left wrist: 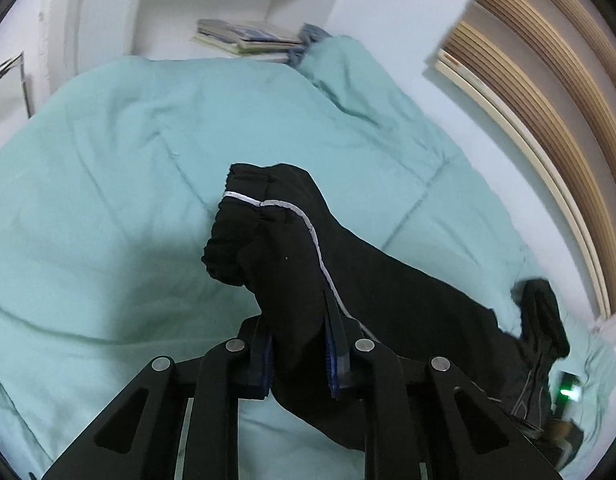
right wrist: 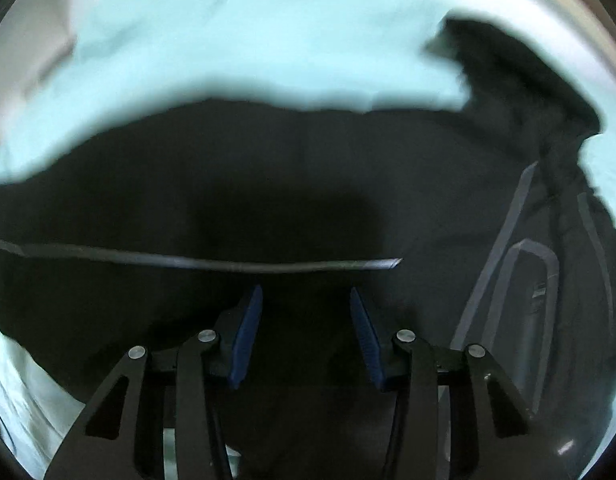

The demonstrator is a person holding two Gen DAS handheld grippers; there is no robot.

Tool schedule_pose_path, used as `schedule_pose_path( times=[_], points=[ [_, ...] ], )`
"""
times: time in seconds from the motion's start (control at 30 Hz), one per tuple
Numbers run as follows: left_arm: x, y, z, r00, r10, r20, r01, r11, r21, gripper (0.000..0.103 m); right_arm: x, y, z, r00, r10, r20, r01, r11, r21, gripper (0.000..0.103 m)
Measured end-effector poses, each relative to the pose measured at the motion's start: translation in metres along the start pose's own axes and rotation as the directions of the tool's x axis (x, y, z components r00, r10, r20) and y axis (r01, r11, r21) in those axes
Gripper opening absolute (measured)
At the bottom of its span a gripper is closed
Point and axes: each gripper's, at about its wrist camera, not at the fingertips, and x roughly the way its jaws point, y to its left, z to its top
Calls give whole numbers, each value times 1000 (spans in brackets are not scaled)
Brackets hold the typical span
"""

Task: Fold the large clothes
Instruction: 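Grasp the black jacket sleeve cuff with the left gripper and lift it, then carry the sleeve across the jacket body toward the other sleeve with the left gripper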

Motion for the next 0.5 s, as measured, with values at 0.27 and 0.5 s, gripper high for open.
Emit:
schedule_pose_path(
  times=[0.27,0.5],
  points=[
    [-31,-94,-15,991,-137,-9,136,968,212,19,-33,-36,7,990,135,28,-137,989,62,49],
    [-46,-214,-61,954,-283,-104,300,860,413,18,-87,-109,-26,985,136,102,-153,970,188,50]
  ],
)
